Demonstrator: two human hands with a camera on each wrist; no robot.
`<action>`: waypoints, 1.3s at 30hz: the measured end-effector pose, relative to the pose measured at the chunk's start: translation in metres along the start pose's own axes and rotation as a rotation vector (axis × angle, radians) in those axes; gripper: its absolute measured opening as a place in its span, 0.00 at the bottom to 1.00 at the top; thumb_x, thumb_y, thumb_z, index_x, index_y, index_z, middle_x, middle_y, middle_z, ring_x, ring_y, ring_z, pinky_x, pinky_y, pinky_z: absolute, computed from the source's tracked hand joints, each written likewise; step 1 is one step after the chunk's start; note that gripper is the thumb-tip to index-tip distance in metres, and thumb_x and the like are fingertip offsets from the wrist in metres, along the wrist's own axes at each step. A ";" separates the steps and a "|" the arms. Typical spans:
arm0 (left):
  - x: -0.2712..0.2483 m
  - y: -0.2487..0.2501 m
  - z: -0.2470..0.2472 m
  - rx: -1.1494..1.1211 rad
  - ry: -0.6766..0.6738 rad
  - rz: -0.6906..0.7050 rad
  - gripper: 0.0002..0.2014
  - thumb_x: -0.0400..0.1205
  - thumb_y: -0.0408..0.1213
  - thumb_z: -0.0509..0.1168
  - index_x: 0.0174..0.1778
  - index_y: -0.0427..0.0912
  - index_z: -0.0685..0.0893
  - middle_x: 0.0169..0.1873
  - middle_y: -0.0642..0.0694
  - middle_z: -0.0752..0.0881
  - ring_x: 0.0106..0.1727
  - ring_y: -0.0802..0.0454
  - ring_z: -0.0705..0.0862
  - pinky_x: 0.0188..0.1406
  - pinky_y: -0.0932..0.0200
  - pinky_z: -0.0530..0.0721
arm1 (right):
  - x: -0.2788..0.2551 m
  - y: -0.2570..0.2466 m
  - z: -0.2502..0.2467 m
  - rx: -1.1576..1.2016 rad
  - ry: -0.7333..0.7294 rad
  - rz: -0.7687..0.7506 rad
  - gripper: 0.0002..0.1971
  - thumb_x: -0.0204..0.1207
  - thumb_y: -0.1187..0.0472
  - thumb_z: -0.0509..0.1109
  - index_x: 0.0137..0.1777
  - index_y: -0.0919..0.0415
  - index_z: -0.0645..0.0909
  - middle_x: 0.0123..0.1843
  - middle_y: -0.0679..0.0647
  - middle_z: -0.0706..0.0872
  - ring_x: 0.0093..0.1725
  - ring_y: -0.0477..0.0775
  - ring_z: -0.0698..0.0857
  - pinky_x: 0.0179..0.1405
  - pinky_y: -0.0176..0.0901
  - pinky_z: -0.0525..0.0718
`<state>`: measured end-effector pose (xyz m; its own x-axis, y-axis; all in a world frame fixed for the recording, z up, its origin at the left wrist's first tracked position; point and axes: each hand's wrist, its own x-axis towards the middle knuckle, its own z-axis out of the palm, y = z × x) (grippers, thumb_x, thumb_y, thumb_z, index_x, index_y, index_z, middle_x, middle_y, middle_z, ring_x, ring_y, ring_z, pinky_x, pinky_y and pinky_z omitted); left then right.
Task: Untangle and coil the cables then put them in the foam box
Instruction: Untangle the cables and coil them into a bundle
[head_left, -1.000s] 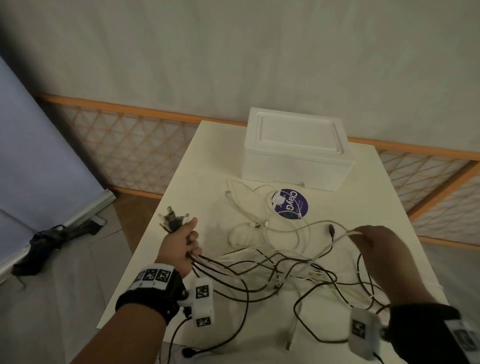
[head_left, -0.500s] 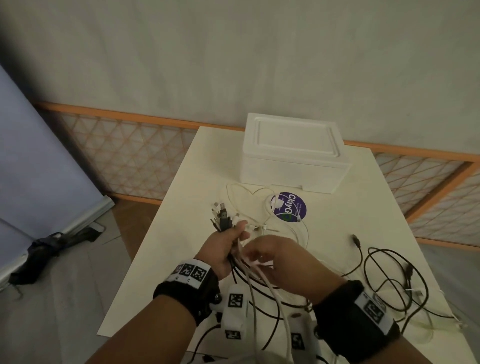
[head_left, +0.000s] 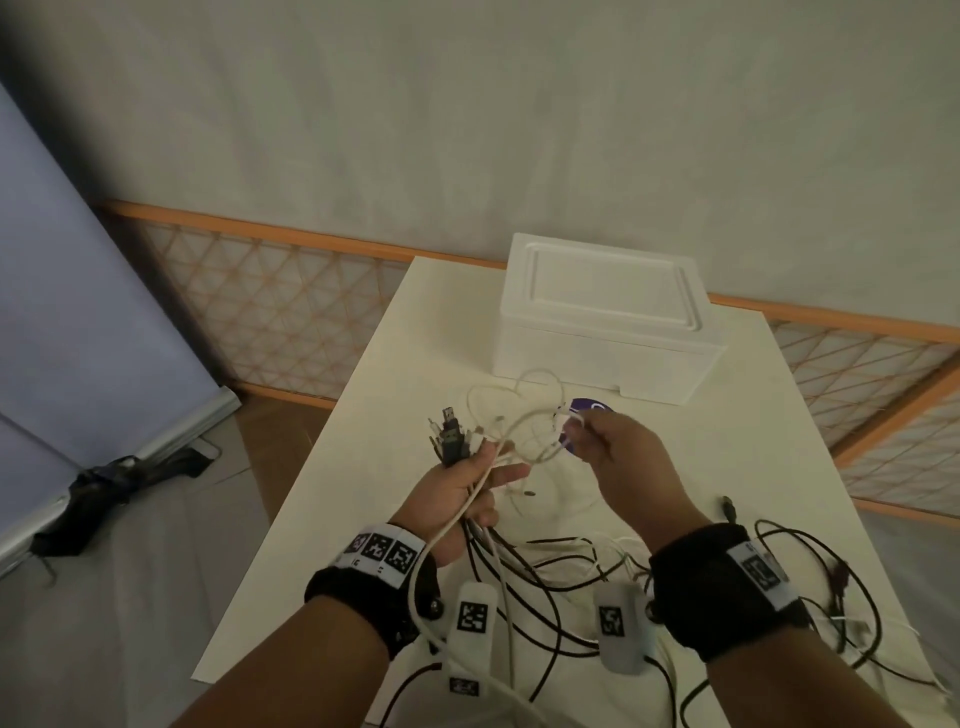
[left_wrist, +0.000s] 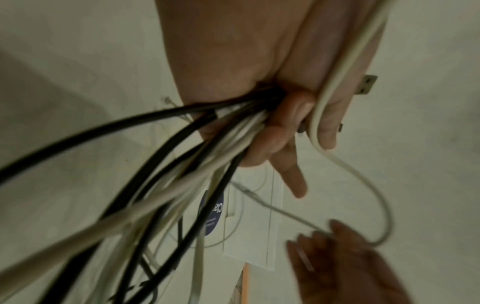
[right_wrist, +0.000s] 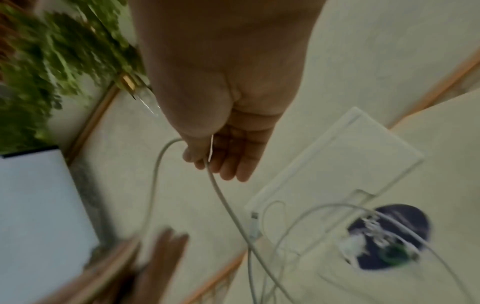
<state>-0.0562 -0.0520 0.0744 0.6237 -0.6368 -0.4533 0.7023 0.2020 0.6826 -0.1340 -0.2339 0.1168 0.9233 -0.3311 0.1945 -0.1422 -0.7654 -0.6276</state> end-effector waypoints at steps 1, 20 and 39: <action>0.004 -0.003 0.000 0.007 0.030 -0.028 0.17 0.84 0.44 0.61 0.61 0.35 0.81 0.51 0.37 0.90 0.14 0.60 0.61 0.17 0.66 0.69 | 0.003 -0.009 -0.006 0.044 0.036 -0.042 0.11 0.82 0.56 0.64 0.40 0.58 0.80 0.32 0.49 0.82 0.35 0.46 0.80 0.34 0.32 0.73; 0.059 -0.029 -0.020 0.056 0.439 -0.229 0.16 0.78 0.46 0.73 0.43 0.35 0.80 0.26 0.42 0.74 0.18 0.51 0.73 0.19 0.61 0.77 | 0.001 0.015 -0.048 0.697 0.287 0.063 0.12 0.86 0.59 0.56 0.44 0.56 0.79 0.32 0.53 0.88 0.35 0.55 0.87 0.40 0.49 0.87; 0.031 -0.017 -0.023 -0.147 0.417 -0.152 0.10 0.82 0.39 0.68 0.38 0.37 0.81 0.23 0.44 0.82 0.17 0.56 0.72 0.21 0.61 0.80 | -0.012 0.055 -0.094 -0.160 0.372 0.110 0.10 0.80 0.61 0.54 0.51 0.48 0.76 0.40 0.52 0.84 0.36 0.51 0.83 0.35 0.46 0.82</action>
<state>-0.0405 -0.0579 0.0353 0.5737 -0.3198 -0.7541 0.8187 0.2522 0.5159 -0.1865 -0.3240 0.1507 0.7120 -0.5702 0.4098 -0.3138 -0.7805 -0.5407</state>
